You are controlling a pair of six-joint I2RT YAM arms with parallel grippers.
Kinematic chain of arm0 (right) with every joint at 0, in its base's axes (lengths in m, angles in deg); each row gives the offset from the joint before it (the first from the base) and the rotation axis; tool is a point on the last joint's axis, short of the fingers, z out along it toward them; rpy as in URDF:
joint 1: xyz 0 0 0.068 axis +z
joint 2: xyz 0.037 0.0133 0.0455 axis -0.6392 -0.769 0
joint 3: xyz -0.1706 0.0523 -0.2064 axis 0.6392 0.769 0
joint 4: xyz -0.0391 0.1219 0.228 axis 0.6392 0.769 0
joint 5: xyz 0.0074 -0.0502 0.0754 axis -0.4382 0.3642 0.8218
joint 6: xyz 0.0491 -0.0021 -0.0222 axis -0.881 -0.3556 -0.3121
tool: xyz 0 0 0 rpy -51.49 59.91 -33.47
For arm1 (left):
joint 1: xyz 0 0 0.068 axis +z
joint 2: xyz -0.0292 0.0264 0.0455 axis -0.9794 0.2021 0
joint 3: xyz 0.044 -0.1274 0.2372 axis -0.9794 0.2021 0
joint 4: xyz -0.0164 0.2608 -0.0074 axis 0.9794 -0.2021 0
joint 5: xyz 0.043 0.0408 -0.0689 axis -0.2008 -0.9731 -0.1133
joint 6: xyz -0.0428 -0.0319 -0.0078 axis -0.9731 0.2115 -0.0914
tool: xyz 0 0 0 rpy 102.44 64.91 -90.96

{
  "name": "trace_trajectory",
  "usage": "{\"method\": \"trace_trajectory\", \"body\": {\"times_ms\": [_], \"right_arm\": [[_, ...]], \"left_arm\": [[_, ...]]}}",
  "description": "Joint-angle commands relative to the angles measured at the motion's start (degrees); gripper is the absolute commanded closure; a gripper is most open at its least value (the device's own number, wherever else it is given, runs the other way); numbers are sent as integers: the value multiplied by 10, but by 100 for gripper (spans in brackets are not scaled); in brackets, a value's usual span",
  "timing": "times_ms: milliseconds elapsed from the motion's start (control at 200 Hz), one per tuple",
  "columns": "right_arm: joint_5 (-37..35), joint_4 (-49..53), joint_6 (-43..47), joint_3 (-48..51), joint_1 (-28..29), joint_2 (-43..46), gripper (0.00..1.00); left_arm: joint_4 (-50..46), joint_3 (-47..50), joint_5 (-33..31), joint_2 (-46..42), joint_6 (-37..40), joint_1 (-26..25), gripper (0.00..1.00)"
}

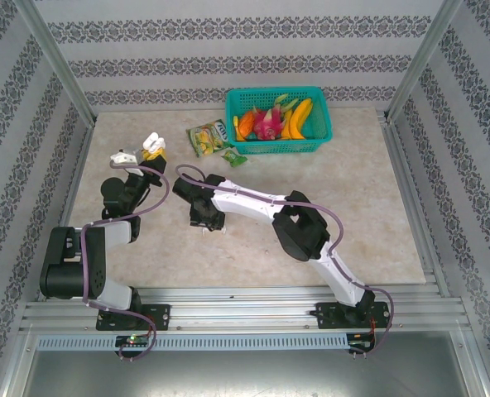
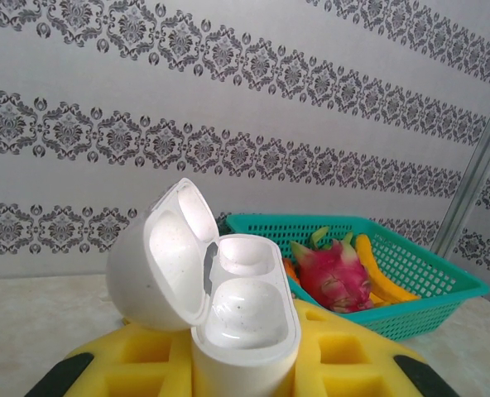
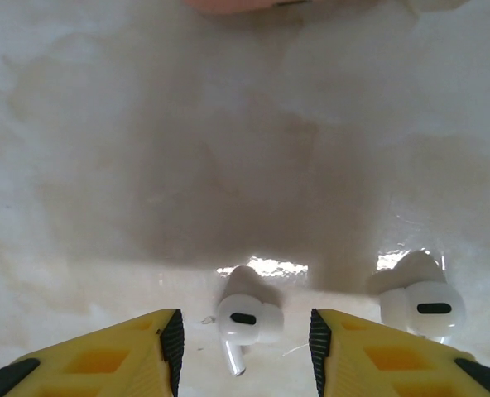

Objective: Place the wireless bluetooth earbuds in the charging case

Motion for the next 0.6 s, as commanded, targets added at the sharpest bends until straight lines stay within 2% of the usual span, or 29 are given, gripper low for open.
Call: {"method": "trace_trajectory", "body": {"times_ms": [0, 595], "right_arm": [[-13, 25, -8, -20, 8, -14, 54], [-10, 66, -18, -66, 12, -50, 54]], "left_arm": [[58, -7, 11, 10, -15, 12, 100], [80, -4, 12, 24, -34, 16, 100]]}}
